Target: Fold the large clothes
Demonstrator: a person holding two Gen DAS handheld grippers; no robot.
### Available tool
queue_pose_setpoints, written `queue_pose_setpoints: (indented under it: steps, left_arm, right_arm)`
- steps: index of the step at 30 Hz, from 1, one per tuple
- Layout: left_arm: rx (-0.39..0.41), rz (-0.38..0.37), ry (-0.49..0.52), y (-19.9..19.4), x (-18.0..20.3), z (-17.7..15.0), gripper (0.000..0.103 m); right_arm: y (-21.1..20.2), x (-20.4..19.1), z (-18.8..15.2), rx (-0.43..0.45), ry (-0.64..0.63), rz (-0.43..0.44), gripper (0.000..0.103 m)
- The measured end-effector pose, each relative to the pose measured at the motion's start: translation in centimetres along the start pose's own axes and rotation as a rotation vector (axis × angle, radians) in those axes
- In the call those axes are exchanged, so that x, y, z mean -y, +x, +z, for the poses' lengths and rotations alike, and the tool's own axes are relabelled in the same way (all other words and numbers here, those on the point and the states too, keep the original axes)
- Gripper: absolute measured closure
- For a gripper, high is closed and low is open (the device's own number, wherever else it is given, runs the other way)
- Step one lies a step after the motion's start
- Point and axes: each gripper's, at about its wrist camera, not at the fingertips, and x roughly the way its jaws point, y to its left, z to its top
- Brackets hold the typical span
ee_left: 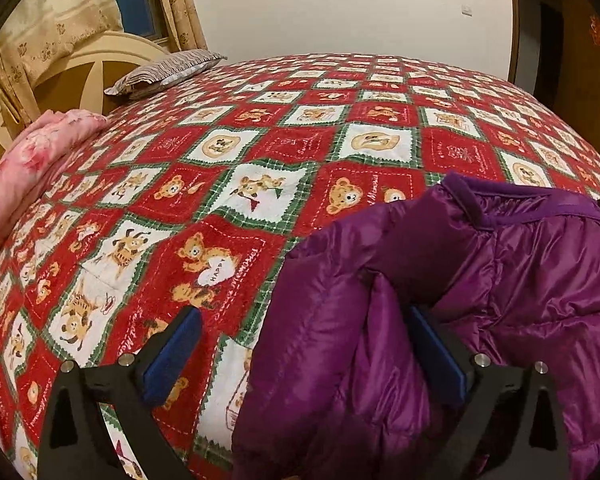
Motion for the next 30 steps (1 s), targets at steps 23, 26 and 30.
queue_pose_setpoints:
  steps: [23, 26, 30]
  left_arm:
    - [0.119, -0.042, 0.128, -6.0, 8.1, 0.1, 0.001]
    - [0.087, -0.082, 0.09, -4.5, 7.7, -0.6, 0.001]
    - [0.072, -0.115, 0.057, -3.8, 7.2, -0.8, 0.001]
  right_arm:
    - [-2.5, -9.5, -1.8, 0.04, -0.176, 0.018, 0.044]
    - [-1.4, -8.6, -3.1, 0.031, -0.154, 0.035, 0.043]
    - [-0.9, -8.6, -3.3, 0.031, -0.161, 0.033, 0.041]
